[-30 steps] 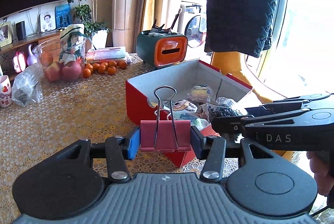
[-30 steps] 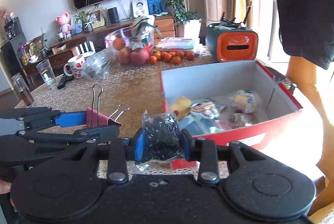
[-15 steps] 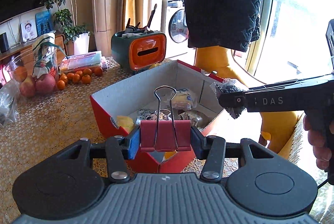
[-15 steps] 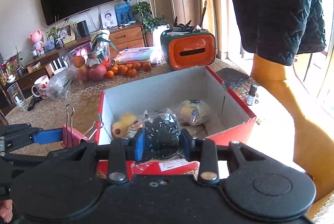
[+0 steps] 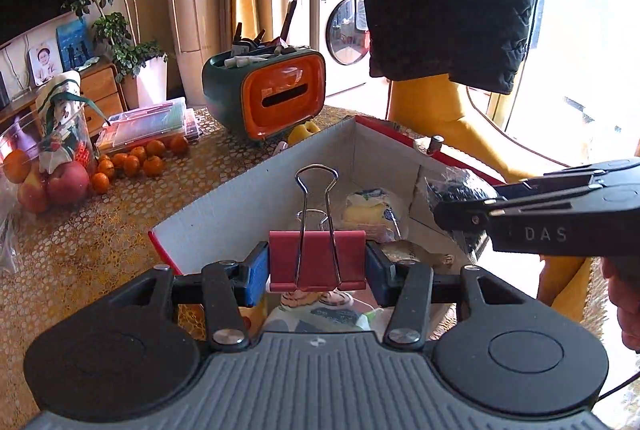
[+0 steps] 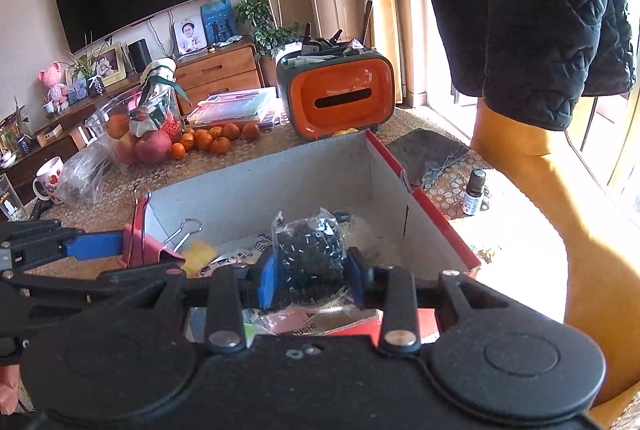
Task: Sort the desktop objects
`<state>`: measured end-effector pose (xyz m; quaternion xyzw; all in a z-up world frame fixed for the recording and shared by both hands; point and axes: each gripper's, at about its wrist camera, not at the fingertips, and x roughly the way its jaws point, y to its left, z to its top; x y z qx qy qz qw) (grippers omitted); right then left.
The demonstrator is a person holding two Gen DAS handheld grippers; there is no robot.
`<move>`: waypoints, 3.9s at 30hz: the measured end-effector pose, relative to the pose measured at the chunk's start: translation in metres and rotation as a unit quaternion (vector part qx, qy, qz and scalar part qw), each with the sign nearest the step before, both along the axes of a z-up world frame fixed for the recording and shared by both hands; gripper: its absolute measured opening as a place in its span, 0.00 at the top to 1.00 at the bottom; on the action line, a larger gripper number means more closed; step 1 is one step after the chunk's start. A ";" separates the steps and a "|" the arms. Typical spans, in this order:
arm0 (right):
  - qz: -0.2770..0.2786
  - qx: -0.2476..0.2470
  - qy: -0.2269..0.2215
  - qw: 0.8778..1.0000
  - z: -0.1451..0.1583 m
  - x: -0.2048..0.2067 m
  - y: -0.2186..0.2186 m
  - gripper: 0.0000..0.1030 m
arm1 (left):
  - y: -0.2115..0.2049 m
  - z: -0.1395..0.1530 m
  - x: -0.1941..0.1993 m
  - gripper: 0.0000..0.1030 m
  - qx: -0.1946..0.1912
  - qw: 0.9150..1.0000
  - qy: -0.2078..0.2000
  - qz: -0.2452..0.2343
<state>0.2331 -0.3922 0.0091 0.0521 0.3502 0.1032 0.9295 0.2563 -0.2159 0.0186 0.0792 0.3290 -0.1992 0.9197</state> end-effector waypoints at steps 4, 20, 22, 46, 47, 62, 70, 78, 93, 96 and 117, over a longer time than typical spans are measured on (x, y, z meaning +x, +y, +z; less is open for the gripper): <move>0.009 -0.001 0.013 1.000 -0.014 0.009 0.005 0.66 | -0.004 -0.006 0.026 0.52 0.017 1.000 0.007 0.001; 0.046 -0.028 0.040 0.998 -0.047 0.037 0.027 0.66 | -0.015 -0.042 0.080 0.52 0.025 0.999 0.043 0.005; 0.047 -0.028 0.045 0.997 -0.051 0.039 0.029 0.66 | -0.012 -0.046 0.080 0.52 0.020 0.999 0.049 0.006; 0.073 -0.048 0.036 0.996 -0.030 0.017 0.038 0.34 | 0.014 -0.029 0.046 0.45 -0.031 0.998 0.055 0.017; 0.074 -0.049 0.033 0.996 -0.027 0.014 0.037 0.30 | 0.014 -0.026 0.043 0.44 -0.033 0.998 0.054 0.015; 0.084 -0.044 0.006 0.995 0.002 -0.025 0.025 0.23 | 0.019 -0.003 -0.009 0.30 -0.059 0.997 0.047 -0.001; 0.090 -0.039 -0.015 0.995 0.012 -0.052 0.023 0.15 | 0.030 0.006 -0.035 0.24 -0.075 0.996 0.039 0.016; 0.091 -0.036 -0.043 0.994 0.018 -0.080 0.015 0.06 | 0.042 0.011 -0.060 0.18 -0.090 0.995 0.035 0.028; 0.066 -0.008 -0.074 0.995 0.029 -0.112 0.011 0.01 | 0.047 0.024 -0.109 0.00 -0.096 0.995 0.004 0.032; 0.061 -0.005 -0.077 0.995 0.029 -0.121 0.010 0.01 | 0.048 0.027 -0.119 0.00 -0.086 0.996 -0.006 0.036; 0.024 0.022 -0.062 0.998 0.011 -0.150 0.006 0.01 | 0.061 0.013 -0.155 0.00 -0.064 0.995 0.012 0.073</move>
